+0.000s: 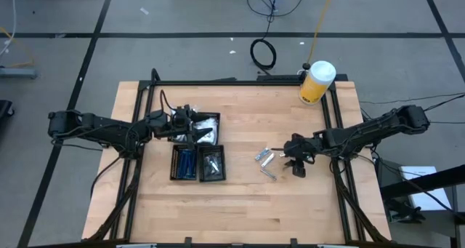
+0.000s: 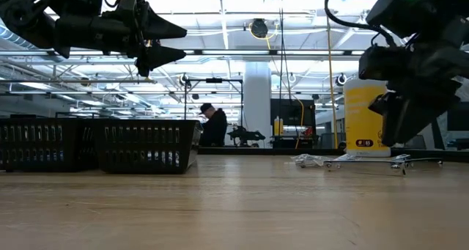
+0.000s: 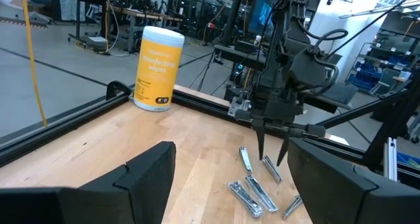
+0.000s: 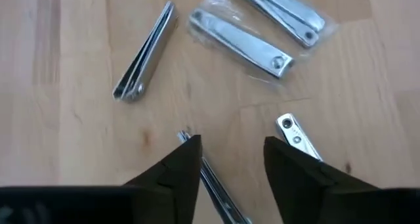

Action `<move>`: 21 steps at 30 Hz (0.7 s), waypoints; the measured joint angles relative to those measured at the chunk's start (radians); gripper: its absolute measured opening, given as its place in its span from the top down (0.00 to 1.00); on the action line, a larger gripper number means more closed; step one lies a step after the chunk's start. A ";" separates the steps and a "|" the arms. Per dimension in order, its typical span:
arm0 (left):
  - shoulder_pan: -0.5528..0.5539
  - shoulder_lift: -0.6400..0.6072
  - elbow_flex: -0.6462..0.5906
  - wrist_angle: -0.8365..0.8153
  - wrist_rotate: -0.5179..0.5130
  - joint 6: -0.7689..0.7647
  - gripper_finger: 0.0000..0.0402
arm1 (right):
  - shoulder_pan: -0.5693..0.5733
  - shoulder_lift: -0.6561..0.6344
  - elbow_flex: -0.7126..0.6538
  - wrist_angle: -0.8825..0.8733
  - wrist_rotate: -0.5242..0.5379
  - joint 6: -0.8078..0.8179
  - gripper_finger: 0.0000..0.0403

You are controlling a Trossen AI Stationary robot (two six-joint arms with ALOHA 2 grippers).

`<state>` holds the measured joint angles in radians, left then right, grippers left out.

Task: Pick & Place Travel size toiletries
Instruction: Put the nail cutter into the bottom right black bin

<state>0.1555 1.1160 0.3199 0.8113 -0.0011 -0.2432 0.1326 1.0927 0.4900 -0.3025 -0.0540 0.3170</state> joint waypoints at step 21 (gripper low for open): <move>0.000 0.000 0.000 0.000 0.000 0.005 0.29 | 0.099 -0.004 -0.131 0.062 0.003 -0.091 0.51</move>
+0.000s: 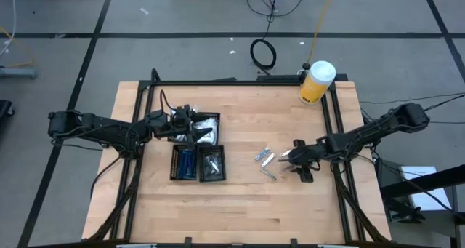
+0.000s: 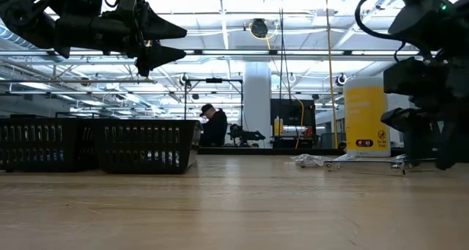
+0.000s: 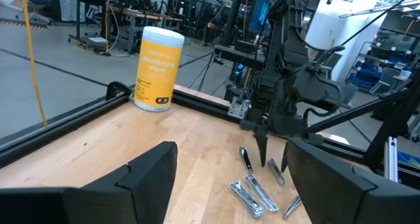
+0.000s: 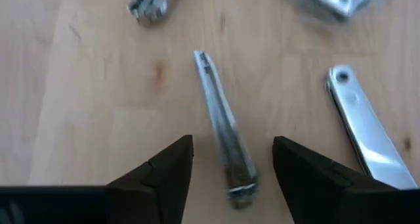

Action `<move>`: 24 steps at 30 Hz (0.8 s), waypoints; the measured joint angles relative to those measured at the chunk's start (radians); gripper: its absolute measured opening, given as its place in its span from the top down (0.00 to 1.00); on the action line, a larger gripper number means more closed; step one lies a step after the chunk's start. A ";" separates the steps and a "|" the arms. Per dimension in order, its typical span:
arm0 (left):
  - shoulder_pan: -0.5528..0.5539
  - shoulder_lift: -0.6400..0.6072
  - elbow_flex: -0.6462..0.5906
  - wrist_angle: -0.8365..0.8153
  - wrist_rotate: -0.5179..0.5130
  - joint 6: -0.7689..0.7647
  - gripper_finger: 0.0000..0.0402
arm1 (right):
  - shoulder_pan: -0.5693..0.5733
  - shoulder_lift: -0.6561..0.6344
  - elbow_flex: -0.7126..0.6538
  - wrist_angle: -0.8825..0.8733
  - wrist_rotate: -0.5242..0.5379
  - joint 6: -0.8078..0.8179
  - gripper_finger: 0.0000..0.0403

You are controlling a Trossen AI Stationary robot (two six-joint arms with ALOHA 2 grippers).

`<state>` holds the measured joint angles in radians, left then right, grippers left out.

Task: Pick & Place Travel size toiletries
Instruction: Put the nail cutter into the bottom right black bin

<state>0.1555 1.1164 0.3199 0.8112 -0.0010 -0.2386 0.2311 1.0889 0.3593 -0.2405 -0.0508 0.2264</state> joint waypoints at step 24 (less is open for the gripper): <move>0.000 0.000 0.000 0.001 0.000 -0.001 0.28 | 0.000 -0.005 -0.045 0.175 -0.005 0.041 0.92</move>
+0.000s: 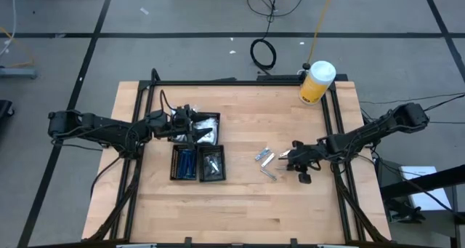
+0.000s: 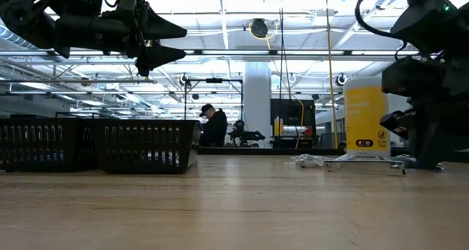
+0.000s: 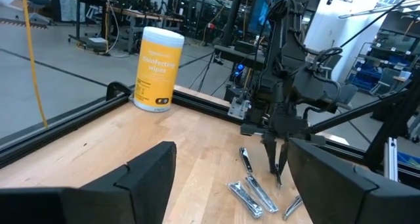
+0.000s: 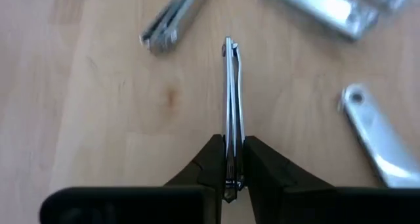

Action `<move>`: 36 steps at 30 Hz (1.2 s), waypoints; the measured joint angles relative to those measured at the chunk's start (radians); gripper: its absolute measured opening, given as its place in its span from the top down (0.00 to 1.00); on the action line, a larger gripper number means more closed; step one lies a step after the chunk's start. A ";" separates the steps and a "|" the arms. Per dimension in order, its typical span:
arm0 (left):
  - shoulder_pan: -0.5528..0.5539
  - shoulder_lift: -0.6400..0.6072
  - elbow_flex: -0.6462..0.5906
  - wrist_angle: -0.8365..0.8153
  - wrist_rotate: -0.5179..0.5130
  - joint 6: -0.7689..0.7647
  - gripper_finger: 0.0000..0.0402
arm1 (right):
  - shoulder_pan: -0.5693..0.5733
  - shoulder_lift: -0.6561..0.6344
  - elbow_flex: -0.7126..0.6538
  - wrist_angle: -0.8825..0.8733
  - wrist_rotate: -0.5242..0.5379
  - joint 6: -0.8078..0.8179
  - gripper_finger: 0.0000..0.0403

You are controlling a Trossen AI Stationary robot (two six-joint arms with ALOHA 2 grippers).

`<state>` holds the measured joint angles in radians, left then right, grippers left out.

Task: Pick & Place Travel size toiletries
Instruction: Put the nail cutter into the bottom right black bin

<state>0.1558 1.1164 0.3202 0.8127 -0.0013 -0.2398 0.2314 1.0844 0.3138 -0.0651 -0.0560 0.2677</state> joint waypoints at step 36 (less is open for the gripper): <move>-0.168 0.294 0.232 0.024 0.000 0.307 0.37 | -0.157 0.424 0.107 1.281 0.103 -0.365 0.92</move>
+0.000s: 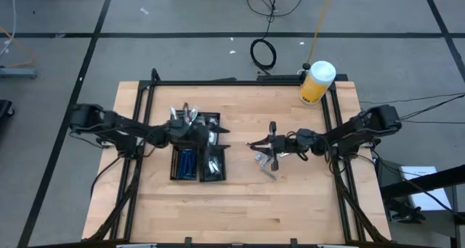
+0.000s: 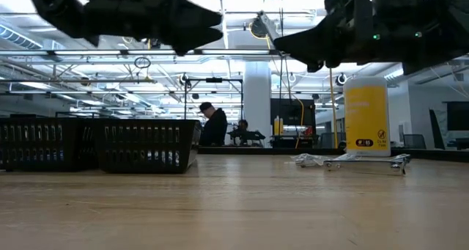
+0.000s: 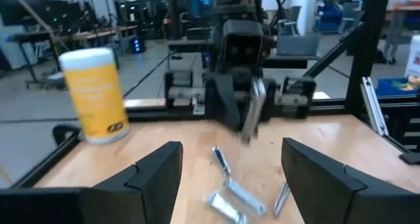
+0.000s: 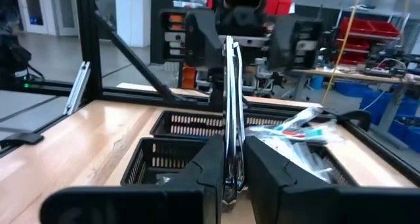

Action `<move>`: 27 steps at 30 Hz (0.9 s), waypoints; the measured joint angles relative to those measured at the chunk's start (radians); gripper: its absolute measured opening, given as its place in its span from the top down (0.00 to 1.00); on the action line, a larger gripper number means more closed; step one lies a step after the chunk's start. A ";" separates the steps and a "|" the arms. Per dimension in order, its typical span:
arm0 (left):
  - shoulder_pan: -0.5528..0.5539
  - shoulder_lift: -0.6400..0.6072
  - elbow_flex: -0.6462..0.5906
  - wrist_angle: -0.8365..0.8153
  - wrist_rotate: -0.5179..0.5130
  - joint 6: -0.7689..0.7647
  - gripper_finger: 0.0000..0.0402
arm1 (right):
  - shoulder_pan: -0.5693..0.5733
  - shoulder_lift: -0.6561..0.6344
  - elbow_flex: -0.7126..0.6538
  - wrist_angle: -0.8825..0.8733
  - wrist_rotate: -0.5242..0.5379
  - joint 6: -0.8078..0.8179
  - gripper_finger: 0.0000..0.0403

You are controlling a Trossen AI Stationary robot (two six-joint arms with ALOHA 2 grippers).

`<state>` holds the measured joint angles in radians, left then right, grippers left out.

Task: Pick & Place Travel size toiletries
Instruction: Put the nail cutter into the bottom right black bin

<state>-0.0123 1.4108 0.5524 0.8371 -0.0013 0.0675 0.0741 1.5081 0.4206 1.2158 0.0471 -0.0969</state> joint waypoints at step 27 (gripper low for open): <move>-0.021 0.298 0.273 -0.001 0.001 0.001 0.49 | 0.007 0.022 0.016 -0.001 0.000 -0.021 0.92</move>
<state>-0.0334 1.7092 0.8253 0.8360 -0.0004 0.0689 0.0807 1.5303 0.4366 1.2153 0.0467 -0.1179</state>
